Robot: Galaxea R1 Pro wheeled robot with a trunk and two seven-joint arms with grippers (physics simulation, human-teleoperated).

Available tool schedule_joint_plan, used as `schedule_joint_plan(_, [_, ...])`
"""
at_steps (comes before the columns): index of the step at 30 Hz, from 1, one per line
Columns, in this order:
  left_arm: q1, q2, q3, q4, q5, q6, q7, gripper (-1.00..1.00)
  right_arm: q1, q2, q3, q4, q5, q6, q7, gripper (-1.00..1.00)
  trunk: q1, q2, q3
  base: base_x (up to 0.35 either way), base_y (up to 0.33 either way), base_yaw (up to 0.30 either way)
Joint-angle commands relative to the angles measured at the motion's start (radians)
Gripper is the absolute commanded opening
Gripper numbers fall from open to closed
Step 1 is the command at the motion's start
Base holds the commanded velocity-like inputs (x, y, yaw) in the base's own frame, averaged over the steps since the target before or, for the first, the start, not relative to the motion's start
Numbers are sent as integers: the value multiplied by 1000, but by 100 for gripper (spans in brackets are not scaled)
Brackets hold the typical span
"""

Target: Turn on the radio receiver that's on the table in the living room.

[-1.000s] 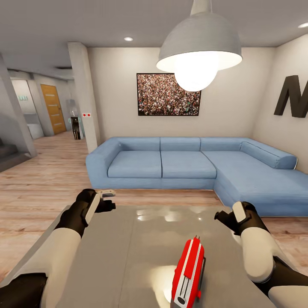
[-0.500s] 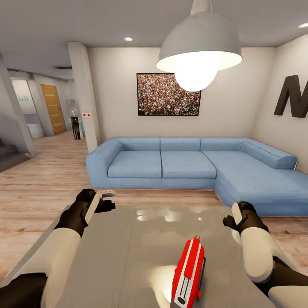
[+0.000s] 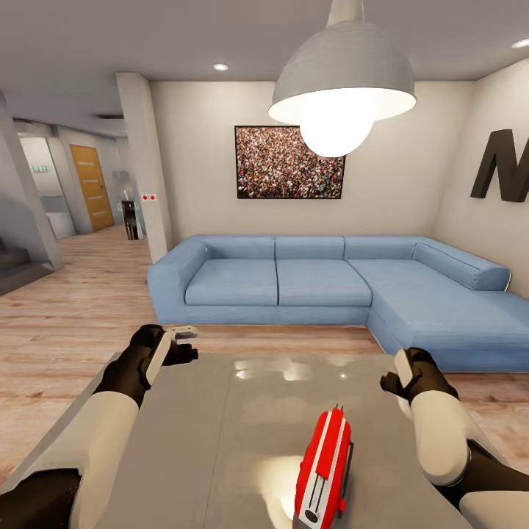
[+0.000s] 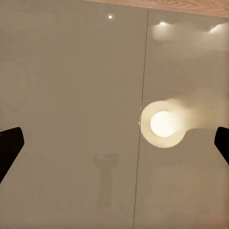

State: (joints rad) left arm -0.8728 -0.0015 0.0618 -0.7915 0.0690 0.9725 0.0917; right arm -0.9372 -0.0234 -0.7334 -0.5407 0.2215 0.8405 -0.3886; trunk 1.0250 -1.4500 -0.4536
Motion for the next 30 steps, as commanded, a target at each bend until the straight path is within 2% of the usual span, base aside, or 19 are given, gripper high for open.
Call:
schedule_joint_plan(1, [0, 0, 0, 0, 0, 0, 0, 100, 0, 0, 0, 2, 0, 0, 0, 100, 0, 0, 0, 0, 0, 0])
schedule_joint_plan(17, [1, 0, 1, -1, 0, 0, 0, 100, 0, 4, 1, 11, -1, 0, 3, 100, 0, 0, 0, 0, 0, 0])
schedule_joint_plan(25, [3, 8, 1, 0, 0, -1, -1, 100, 0, 41, 3, 49, -1, -20, 2, 100, 0, 0, 0, 0, 0, 0])
schedule_joint_plan(27, [4, 17, 1, 0, 0, -1, -1, 100, 0, 65, 3, 58, 0, -48, -3, 100, 0, 0, 0, 0, 0, 0])
schedule_joint_plan(30, [5, 19, 1, 0, 0, -1, -1, 100, 0, 82, 4, 61, 1, -55, -5, 100, 0, 0, 0, 0, 0, 0])
